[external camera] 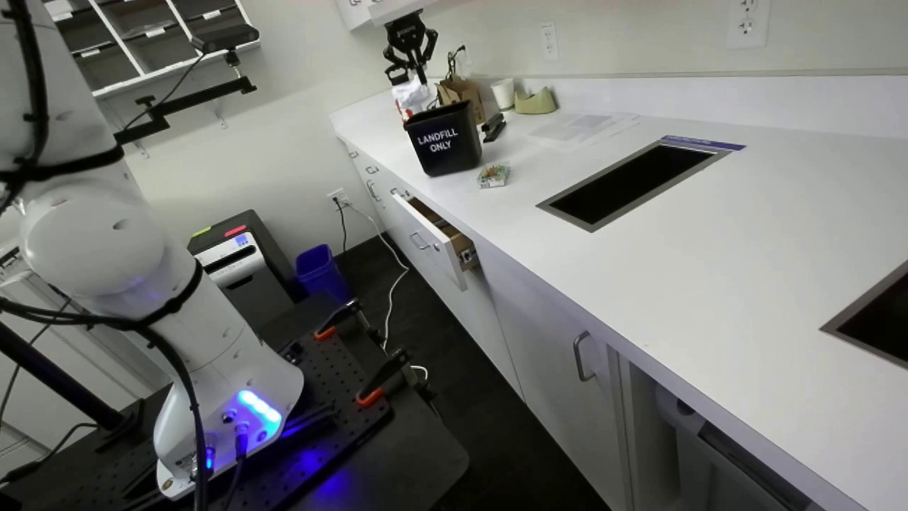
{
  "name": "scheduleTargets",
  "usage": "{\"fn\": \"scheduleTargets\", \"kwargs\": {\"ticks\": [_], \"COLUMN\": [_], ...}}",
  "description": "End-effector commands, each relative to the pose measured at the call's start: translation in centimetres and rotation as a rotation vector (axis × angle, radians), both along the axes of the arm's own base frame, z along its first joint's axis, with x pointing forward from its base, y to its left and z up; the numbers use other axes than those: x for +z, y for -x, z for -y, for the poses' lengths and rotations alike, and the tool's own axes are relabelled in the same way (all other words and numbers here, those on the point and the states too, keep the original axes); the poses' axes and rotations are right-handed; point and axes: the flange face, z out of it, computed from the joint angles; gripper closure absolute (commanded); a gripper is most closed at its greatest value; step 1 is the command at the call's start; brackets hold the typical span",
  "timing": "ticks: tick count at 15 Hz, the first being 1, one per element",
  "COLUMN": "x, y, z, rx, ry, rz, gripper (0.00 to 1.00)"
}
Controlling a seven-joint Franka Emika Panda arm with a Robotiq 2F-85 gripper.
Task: Put the white object in the black bin
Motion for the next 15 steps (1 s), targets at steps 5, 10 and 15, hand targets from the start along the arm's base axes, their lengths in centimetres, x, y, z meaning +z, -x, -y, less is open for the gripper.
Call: {"fn": "scheduleTargets", "kwargs": {"ticks": [5,10,15], "x": [-3.4,-5.5,-5.9], "y": [-4.1,-5.3,-5.0], "z": [-2.1,-2.8,-3.8], "rx": [-0.025,-0.026,-0.006], "ry": [-0.046,-0.098,-0.127], "rz": [0.21,0.257,0.235], "gripper": [1.0,1.0,0.52]}}
